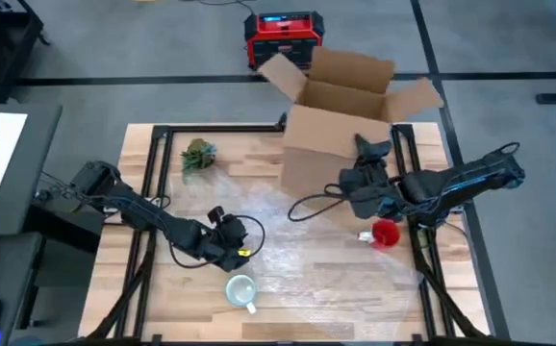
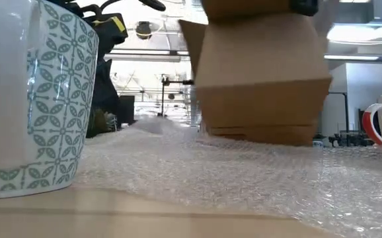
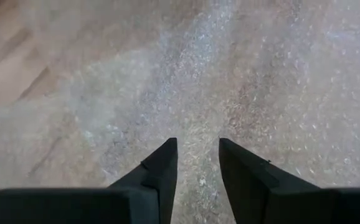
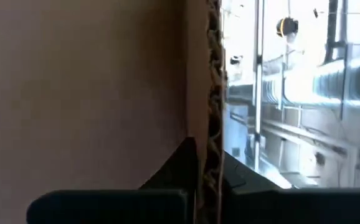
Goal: Wrap mug
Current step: Adjust the brown cardboard box
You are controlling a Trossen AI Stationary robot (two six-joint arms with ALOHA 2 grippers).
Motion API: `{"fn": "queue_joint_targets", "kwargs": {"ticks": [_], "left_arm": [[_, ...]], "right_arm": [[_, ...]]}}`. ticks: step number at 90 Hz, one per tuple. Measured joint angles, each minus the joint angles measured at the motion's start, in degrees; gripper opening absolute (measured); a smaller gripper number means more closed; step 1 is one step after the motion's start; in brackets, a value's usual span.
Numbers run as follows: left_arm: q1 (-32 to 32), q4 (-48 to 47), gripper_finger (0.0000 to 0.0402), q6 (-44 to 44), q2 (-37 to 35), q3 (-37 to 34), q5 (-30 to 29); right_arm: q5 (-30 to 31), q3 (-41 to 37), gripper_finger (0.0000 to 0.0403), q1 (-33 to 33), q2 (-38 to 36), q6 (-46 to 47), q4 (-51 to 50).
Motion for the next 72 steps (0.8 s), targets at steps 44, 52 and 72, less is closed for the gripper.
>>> {"fn": "queue_joint_targets", "kwargs": {"ticks": [44,52,72], "left_arm": [[-5.1,3.0,0.0097,15.6,-0.3,11.1,-9.7],[-3.8,10.2,0.0097,23.4,0.0,11.3,-6.5],[5.5,29.0,0.0097,39.4,6.3,10.9,3.1]], "right_arm": [[-0.7,0.0,0.0,4.5,1.1,8.6,-5.8],[-0.7,0.0,0.0,5.0,1.1,9.3,-5.8],[-0.7,0.0,0.0,6.5,1.1,9.6,-5.8]]}}
